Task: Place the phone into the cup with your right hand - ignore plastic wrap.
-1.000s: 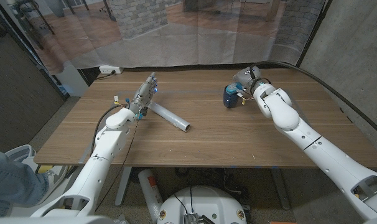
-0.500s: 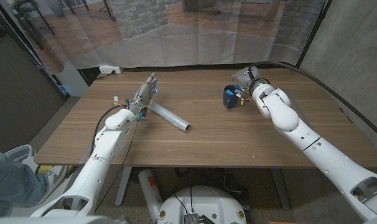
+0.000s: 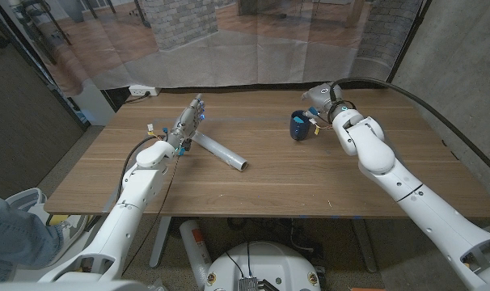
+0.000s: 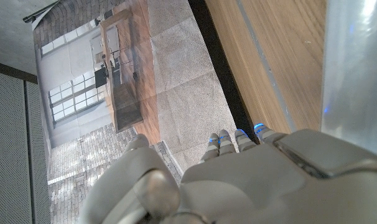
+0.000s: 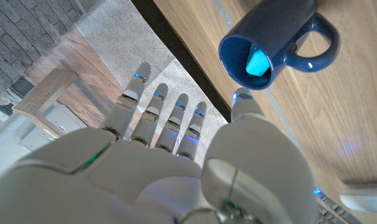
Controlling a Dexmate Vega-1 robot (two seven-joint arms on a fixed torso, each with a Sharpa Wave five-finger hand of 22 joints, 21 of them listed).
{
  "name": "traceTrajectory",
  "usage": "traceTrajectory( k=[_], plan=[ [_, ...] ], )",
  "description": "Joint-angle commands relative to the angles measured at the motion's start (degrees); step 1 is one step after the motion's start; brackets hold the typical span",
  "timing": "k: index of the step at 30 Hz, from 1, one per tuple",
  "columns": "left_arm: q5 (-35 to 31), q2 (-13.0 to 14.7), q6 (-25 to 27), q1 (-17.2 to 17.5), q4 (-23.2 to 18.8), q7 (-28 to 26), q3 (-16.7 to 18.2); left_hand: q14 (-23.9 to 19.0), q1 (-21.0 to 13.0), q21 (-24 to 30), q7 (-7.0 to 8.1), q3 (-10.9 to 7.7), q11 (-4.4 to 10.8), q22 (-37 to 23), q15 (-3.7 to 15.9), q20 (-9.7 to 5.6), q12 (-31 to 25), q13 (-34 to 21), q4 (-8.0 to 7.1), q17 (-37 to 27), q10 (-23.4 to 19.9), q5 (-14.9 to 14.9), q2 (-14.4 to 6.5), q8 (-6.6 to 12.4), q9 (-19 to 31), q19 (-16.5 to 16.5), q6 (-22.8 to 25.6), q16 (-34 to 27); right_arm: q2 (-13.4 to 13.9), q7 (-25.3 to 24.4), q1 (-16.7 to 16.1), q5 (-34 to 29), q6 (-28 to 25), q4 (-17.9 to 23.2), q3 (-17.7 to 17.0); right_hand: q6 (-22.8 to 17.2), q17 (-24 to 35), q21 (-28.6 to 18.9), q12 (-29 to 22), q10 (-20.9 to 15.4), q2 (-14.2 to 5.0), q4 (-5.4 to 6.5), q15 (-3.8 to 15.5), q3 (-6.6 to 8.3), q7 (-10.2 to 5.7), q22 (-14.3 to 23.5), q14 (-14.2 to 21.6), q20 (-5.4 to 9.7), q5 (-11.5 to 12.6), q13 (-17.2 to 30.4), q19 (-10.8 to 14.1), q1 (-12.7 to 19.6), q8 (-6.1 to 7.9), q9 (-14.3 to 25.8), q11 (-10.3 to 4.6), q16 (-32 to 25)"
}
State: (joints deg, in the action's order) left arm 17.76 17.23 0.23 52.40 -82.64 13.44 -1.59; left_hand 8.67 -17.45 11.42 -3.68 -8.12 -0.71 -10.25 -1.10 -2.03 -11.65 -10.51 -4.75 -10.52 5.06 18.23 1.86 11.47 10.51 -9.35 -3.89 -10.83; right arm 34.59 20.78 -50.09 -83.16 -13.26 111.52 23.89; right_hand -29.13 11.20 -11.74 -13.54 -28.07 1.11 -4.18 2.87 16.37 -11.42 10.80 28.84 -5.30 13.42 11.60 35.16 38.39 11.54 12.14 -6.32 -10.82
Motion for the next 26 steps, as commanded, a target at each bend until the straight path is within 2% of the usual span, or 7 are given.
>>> traceTrajectory(
  k=[1, 8, 12, 14, 26],
  plan=[
    [0.13, 0.08, -0.46, -0.22, 0.39, 0.30, 0.02, 0.37, -0.27, 0.08, -0.10, 0.05, -0.13, -0.17, -0.02, -0.16, 0.01, -0.24, 0.03, -0.10, 0.09, -0.11, -0.45, -0.11, 0.25, -1.49, 0.07, 0.02, -1.36, -2.98, -1.55, 3.49, -1.13, 0.92, -1.94, -0.40, 0.21, -0.30, -0.46, -0.49, -0.68, 0.51, -0.53, 0.31, 0.17, 0.16, 0.01, 0.21, 0.41, 0.21, 0.37, -0.44, 0.46, 0.12, 0.28, -0.16],
    [0.08, 0.24, -0.33, -0.29, 0.36, 0.32, 0.01, 0.35, -0.31, 0.08, -0.09, 0.12, -0.20, -0.17, -0.03, -0.15, 0.03, -0.24, 0.03, -0.10, 0.13, -0.12, -0.49, -0.12, 0.25, -1.49, 0.06, 0.01, -1.81, -3.23, -1.50, 4.25, -1.61, 1.17, -2.23, -0.19, 0.18, -0.36, -0.38, -0.23, -1.17, 0.76, -0.48, 0.35, 0.33, 0.16, -0.31, 0.51, 0.22, 0.20, 0.52, -0.78, 0.36, 0.13, 0.37, -0.05],
    [0.02, 0.42, -0.31, -0.39, 0.29, 0.54, -0.08, 0.27, -0.32, 0.09, -0.11, 0.14, -0.12, -0.17, -0.02, -0.15, 0.01, -0.24, 0.03, -0.10, 0.09, -0.13, -0.51, -0.11, 0.25, -1.49, 0.07, -0.03, -1.85, -3.92, -1.88, 7.70, -0.76, 1.19, -3.54, -0.08, 0.19, -0.40, -0.37, -0.19, -1.43, 0.94, -0.60, 0.36, 0.45, 0.16, -0.33, 0.54, 0.13, 0.21, 0.64, -1.03, 0.32, 0.14, 0.62, -0.06],
    [0.18, 0.42, -0.23, -0.43, 0.33, 0.65, -0.01, 0.26, -0.32, 0.09, -0.12, 0.16, -0.12, -0.17, -0.01, -0.15, 0.01, -0.24, 0.03, -0.10, 0.08, -0.13, -0.52, -0.11, 0.25, -1.49, 0.08, -0.03, -1.66, -3.62, -1.72, 7.09, -1.01, 1.23, -3.23, -0.05, 0.18, -0.57, -0.38, -0.16, -1.69, 1.12, -0.69, 0.35, 0.69, 0.16, -0.34, 0.48, -0.01, 0.21, 1.11, -1.30, 0.31, 0.15, 1.27, -0.07],
    [0.16, 0.39, -0.49, -0.80, 1.14, 0.82, -0.03, 0.34, -0.37, 0.09, -0.09, 0.26, -0.13, -0.17, -0.01, -0.14, 0.01, -0.25, 0.04, -0.10, 0.07, -0.14, -0.57, -0.08, 0.25, -1.51, 0.17, 0.01, -1.57, -3.82, -1.01, 6.53, -1.42, 0.40, -2.35, 0.21, 0.14, -0.61, -0.40, -0.12, -2.17, 1.34, -0.91, 0.42, 1.03, 0.14, -0.21, 0.51, -0.31, 0.21, 1.34, -1.67, 0.22, 0.15, 1.25, -0.13]
  ],
)
